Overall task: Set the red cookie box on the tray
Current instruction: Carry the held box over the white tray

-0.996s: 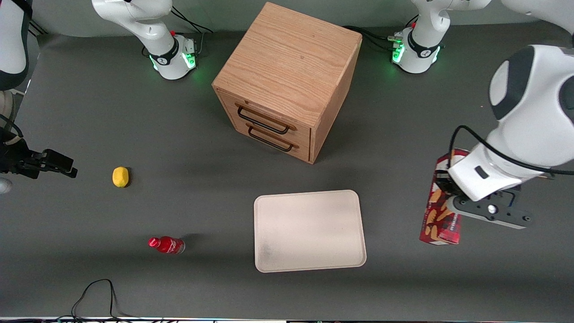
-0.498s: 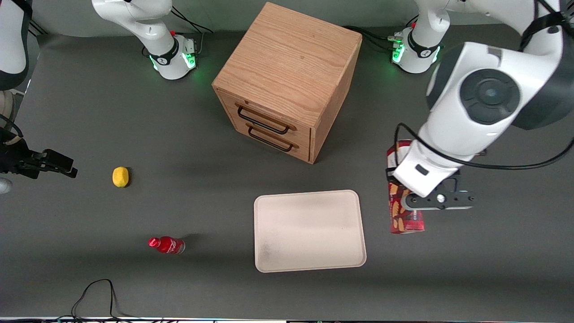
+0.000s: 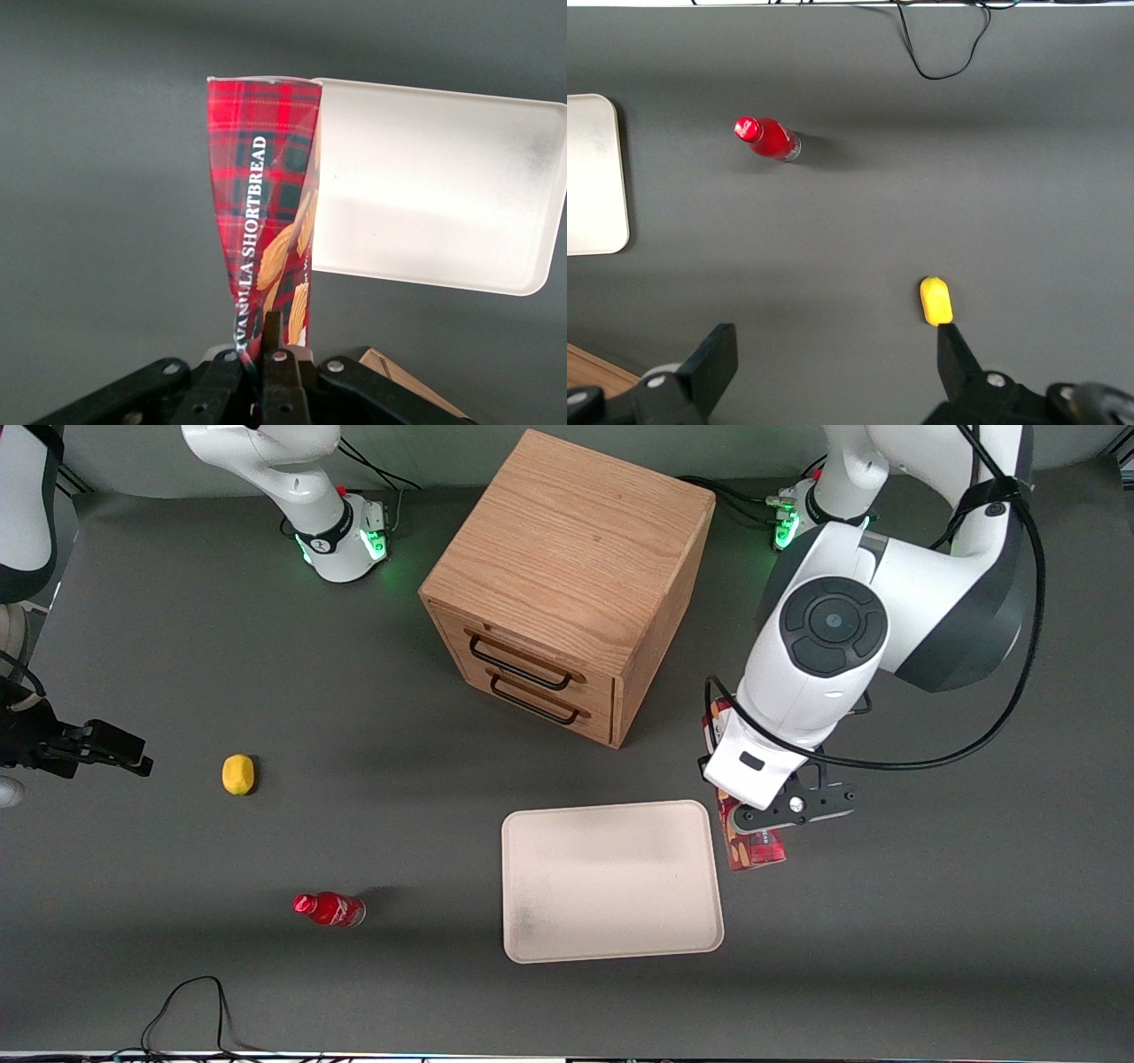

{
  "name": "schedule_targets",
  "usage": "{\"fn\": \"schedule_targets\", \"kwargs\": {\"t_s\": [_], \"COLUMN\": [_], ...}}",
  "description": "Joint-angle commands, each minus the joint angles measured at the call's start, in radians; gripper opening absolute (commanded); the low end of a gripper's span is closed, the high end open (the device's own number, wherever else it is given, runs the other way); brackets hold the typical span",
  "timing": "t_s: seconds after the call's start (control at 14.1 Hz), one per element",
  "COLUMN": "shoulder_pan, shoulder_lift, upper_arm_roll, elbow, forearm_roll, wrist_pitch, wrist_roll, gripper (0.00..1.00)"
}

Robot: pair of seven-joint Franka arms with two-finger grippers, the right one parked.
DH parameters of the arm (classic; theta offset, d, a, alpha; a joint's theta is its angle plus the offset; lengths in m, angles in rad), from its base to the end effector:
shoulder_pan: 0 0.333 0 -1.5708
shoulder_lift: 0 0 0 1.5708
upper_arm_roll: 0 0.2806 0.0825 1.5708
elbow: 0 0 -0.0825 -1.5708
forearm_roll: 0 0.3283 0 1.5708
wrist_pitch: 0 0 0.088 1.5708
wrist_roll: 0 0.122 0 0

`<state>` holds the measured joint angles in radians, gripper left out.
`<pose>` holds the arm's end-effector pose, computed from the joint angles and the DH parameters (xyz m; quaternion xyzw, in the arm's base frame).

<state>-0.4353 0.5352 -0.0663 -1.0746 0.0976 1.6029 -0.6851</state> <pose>0.5651 -0.2843 0.4800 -0.9950 -0.0944 -0.0153 0.0281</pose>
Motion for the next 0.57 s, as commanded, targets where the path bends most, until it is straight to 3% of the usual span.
{"fn": "schedule_targets", "kwargs": {"t_s": [0.0, 0.5], "shoulder_pan": [-0.017, -0.026], "shoulder_lift": [0.02, 0.098], "upper_arm_roll": [0.019, 0.02], "elbow": [0.015, -0.086], "forearm_roll": [0.001, 0.031], "wrist_pitch": [0.002, 0.237], "wrist_roll": [-0.022, -0.065], "gripper": [0.0, 0.0]}}
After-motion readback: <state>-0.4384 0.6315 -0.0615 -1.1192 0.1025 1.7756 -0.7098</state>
